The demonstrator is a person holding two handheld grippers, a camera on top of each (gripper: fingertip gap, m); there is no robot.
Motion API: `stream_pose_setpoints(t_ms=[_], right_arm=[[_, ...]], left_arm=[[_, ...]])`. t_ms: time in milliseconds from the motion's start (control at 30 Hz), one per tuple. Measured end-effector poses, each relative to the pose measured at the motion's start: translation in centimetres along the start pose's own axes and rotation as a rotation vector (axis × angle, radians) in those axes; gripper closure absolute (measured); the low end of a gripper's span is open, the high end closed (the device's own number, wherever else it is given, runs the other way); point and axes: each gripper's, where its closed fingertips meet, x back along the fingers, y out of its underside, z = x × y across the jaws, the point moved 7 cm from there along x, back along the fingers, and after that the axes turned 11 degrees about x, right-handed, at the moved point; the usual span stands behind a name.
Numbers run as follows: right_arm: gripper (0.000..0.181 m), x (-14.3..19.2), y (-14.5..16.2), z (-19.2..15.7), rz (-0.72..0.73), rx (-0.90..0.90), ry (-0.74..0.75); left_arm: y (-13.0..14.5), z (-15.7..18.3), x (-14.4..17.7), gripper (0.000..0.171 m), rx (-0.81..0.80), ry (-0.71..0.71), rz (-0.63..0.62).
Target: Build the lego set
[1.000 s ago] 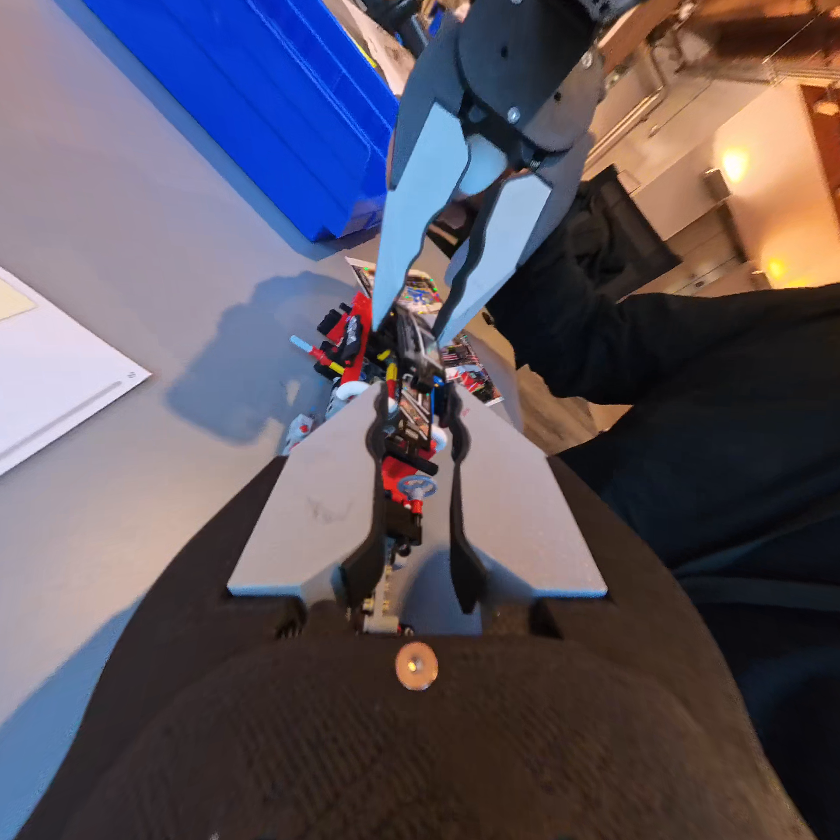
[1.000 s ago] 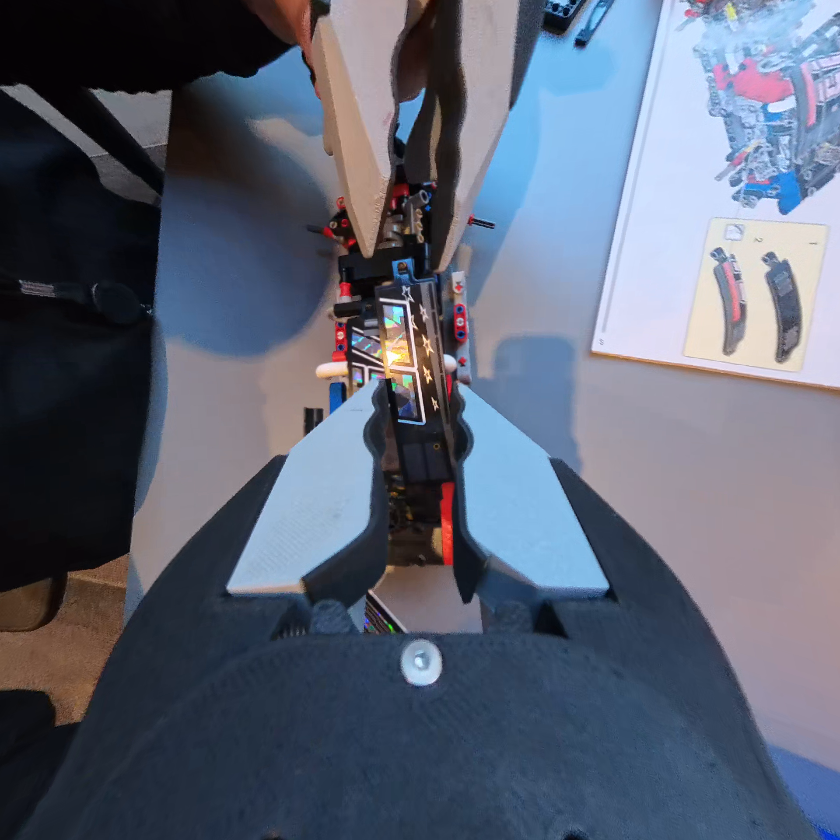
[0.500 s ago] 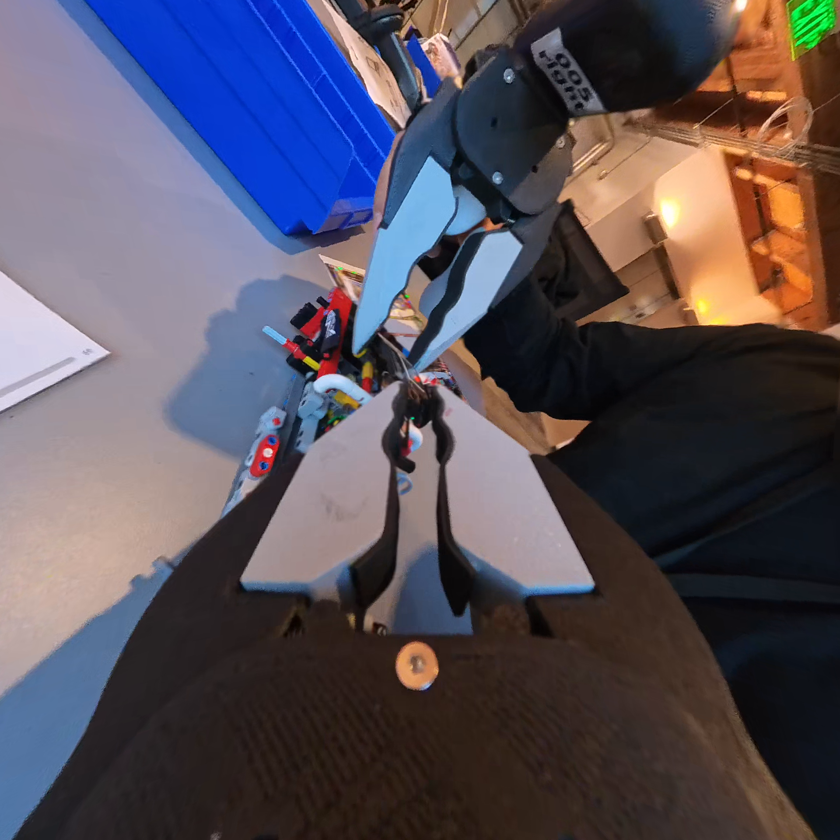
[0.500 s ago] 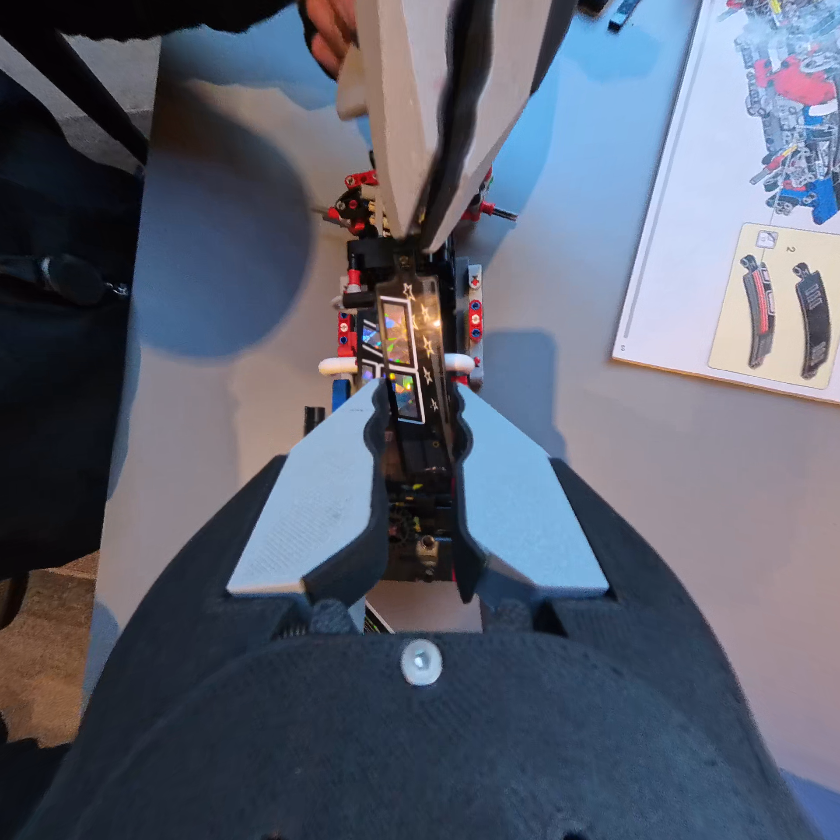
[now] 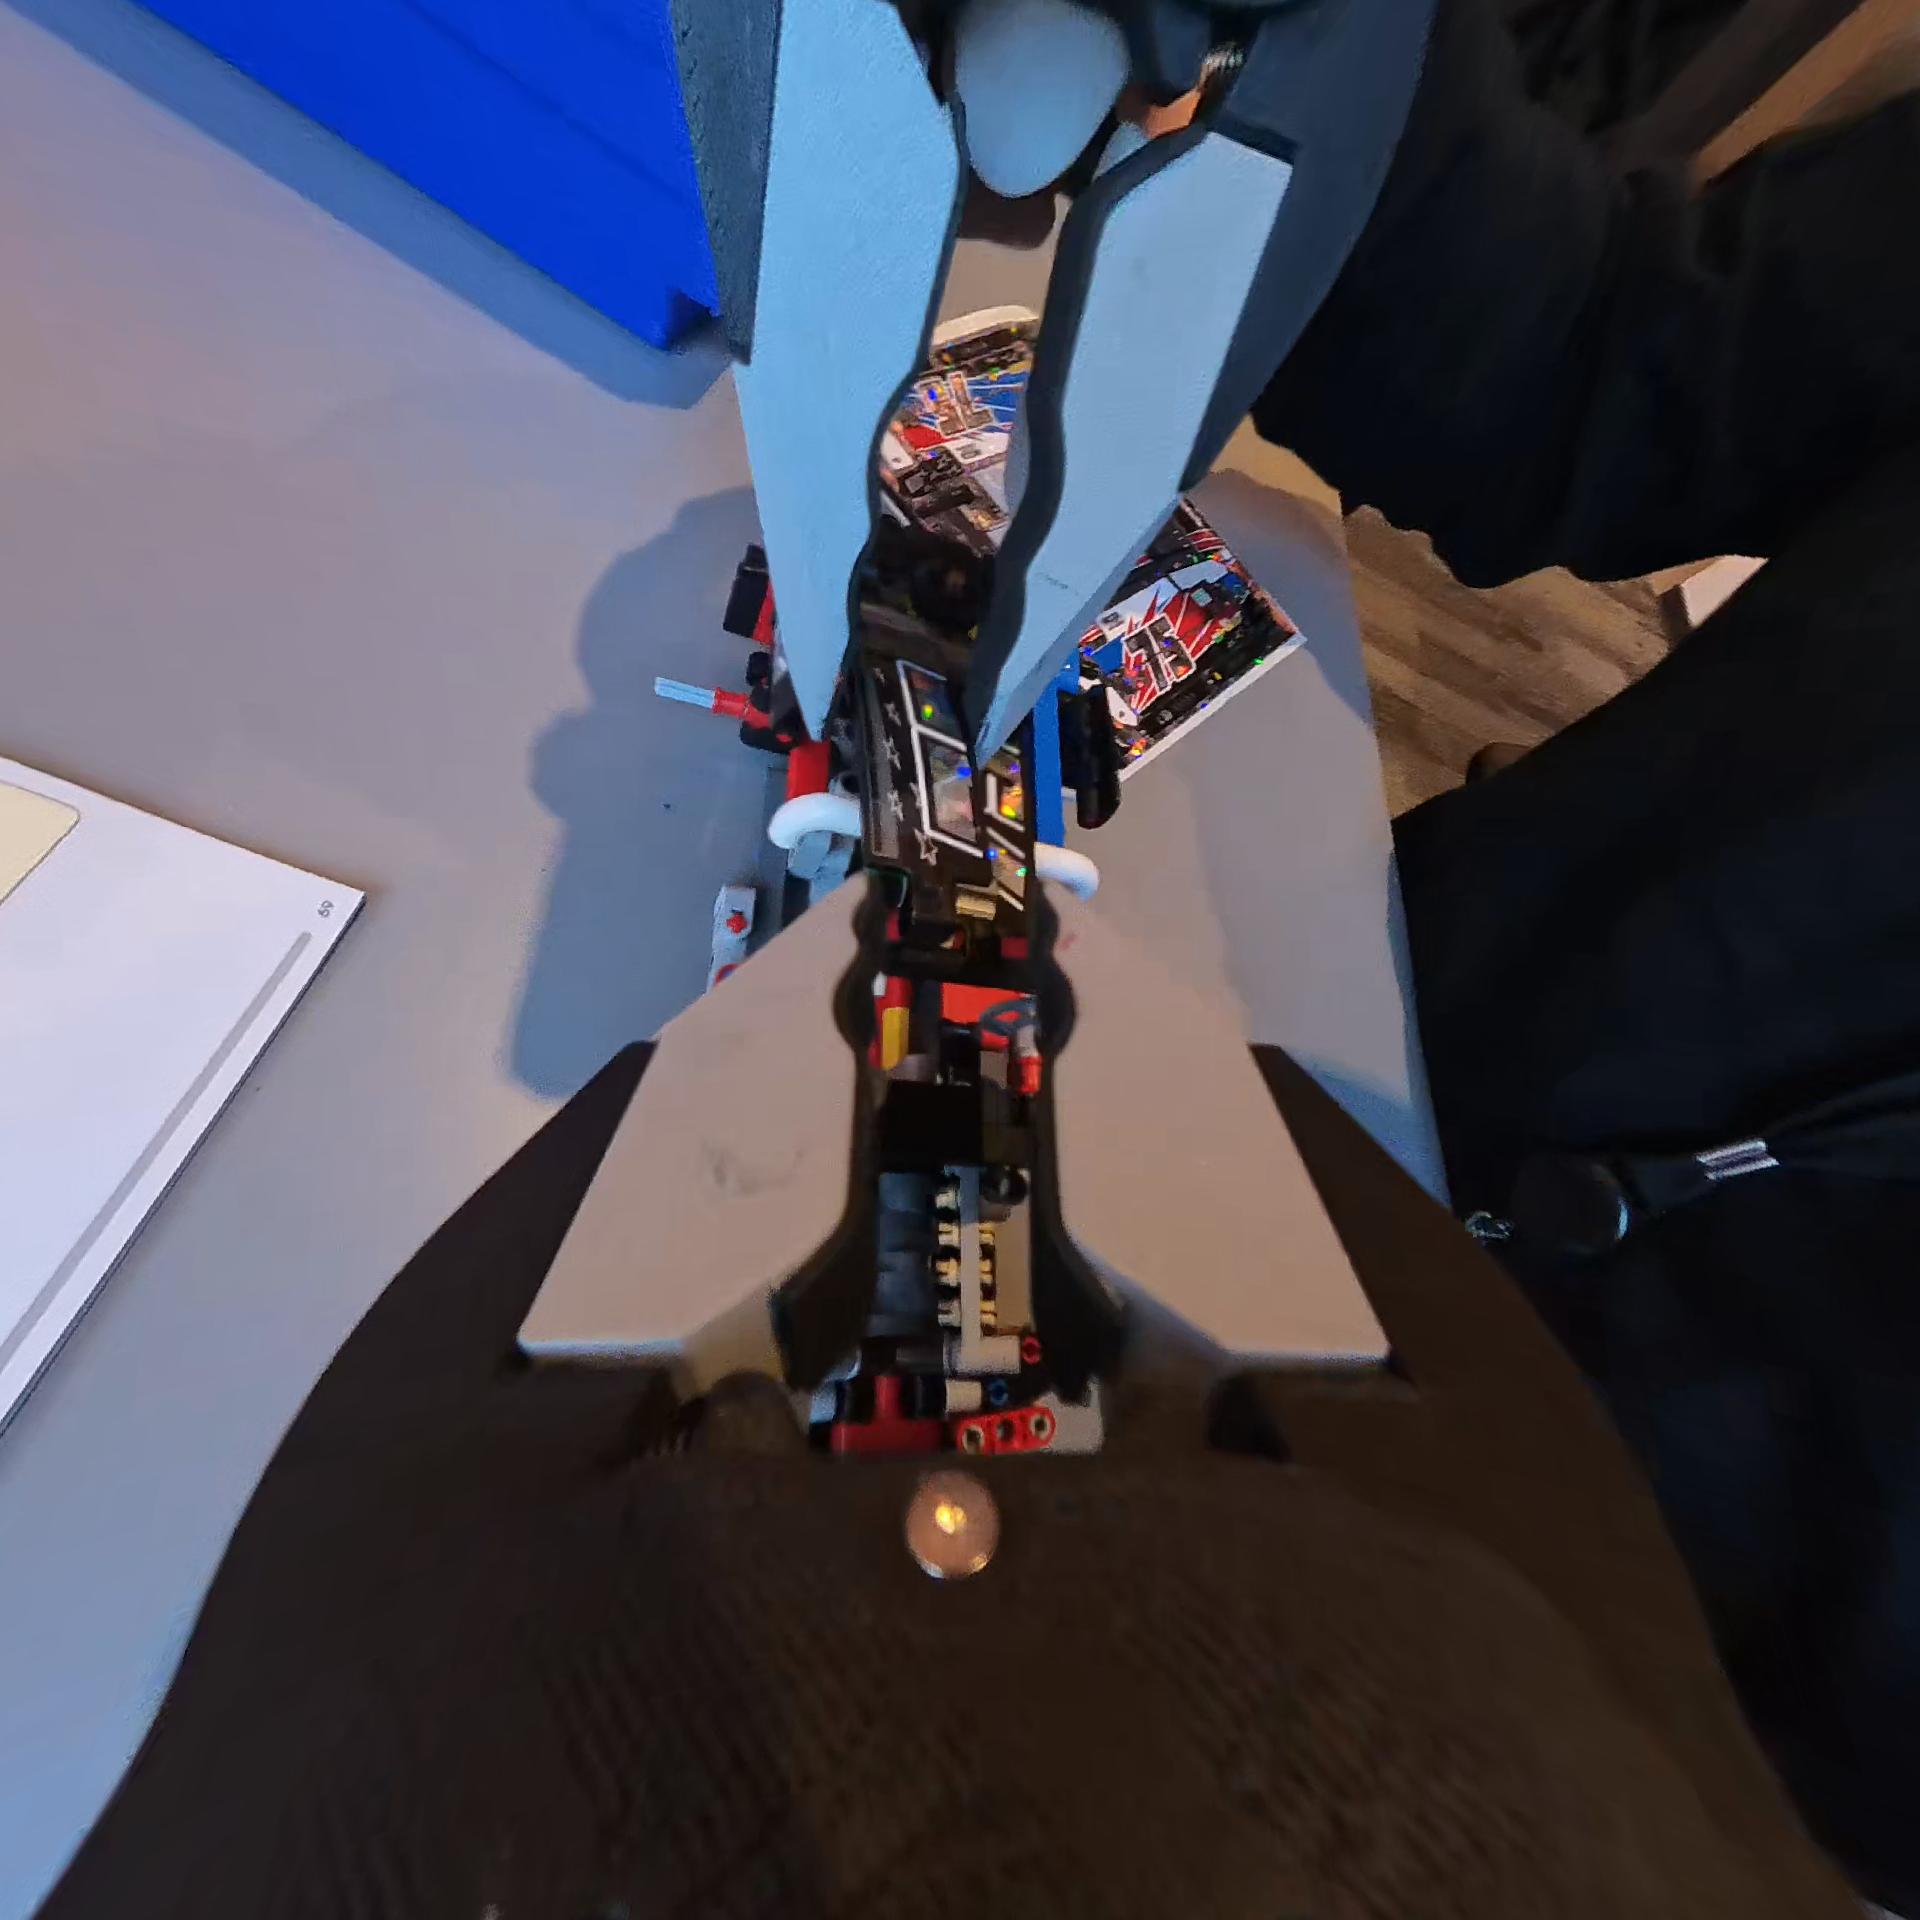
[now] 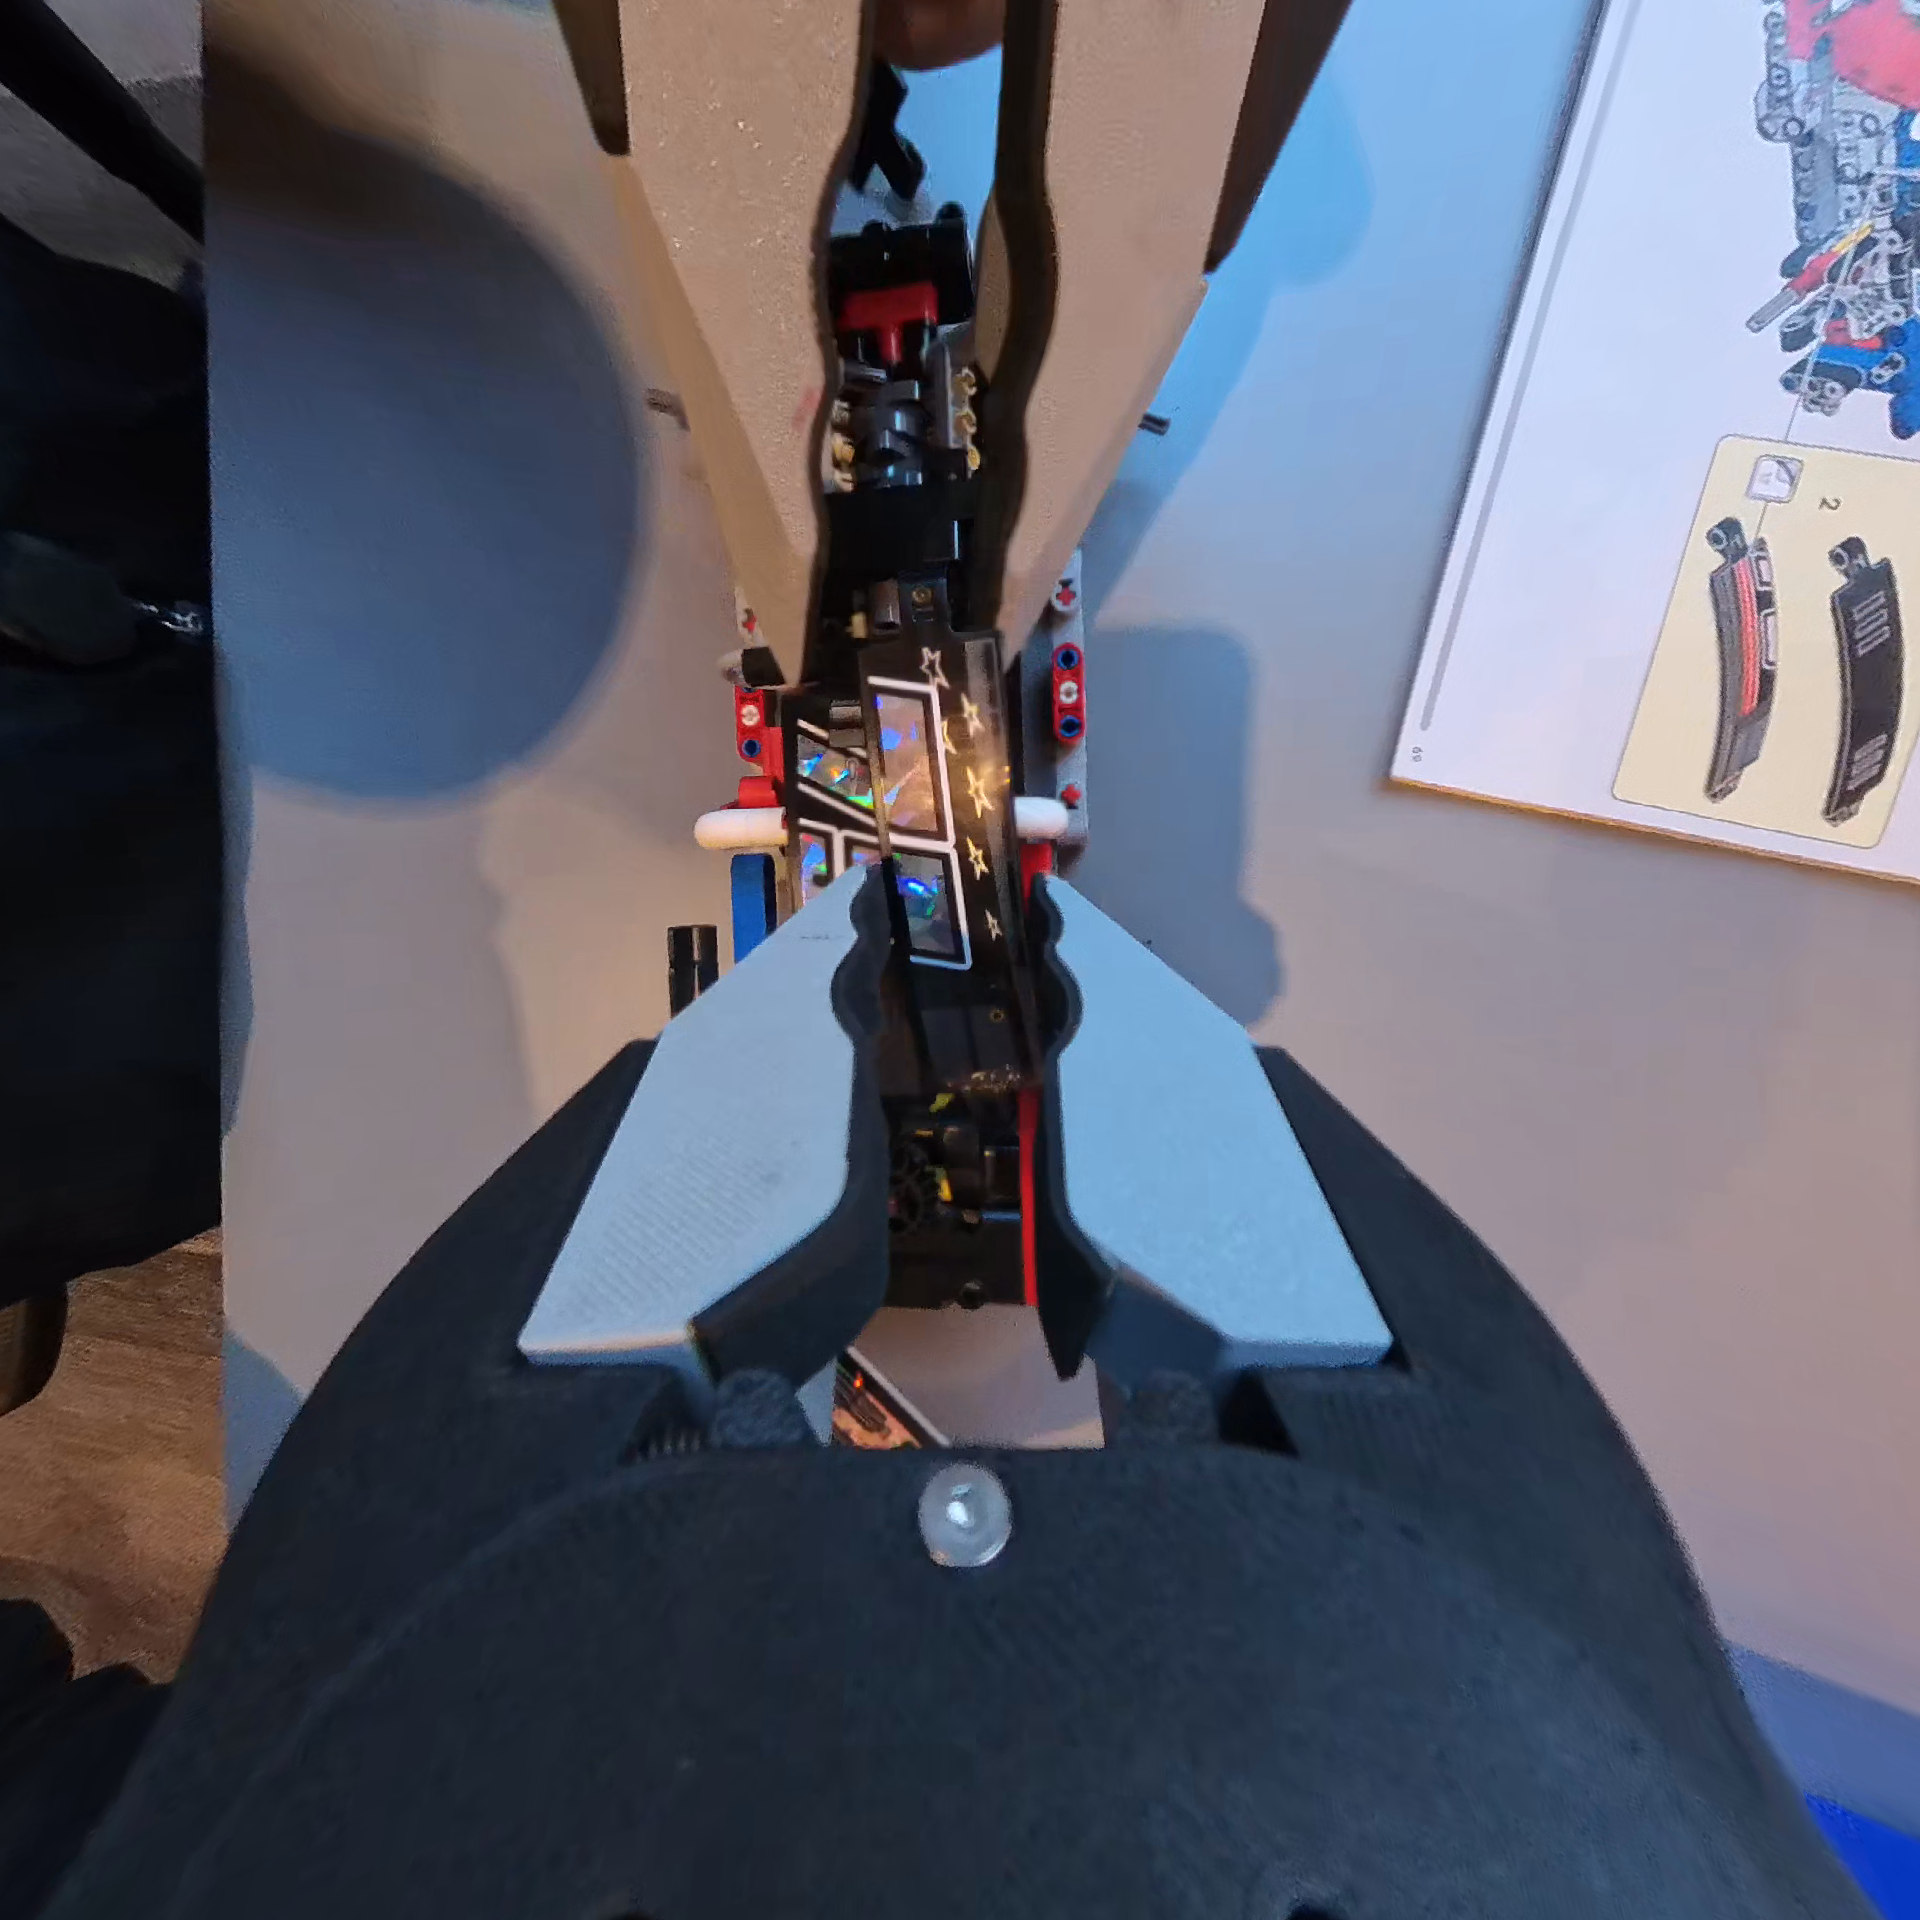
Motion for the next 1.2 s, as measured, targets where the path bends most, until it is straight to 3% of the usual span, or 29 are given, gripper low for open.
stream_pose_setpoints(t_ms=[367,633,767,1200], right_arm=[[0.159,0.2,0.3,-0.1,-0.023,-0.014,-0.001],[0.157,1.1,1.4,-0.3,0.096,-0.067,-0.032],[0.158,1.4,1.9,-0.4,0.208,-0.106,-0.075],[0.157,1.3,3.7,0.4,0.301,-0.132,-0.111]], left_arm=[[0.3,-0.8,-0.4,0.156,0.006,-0.003,-0.012],[0.6,-0.8,-0.7,0.156,-0.004,-0.003,-0.003],[0.9,-1.0,-0.6,0.153,0.006,0.02,0.025],[1.3,-1.0,-0.1,0.136,0.01,0.11,0.101]])
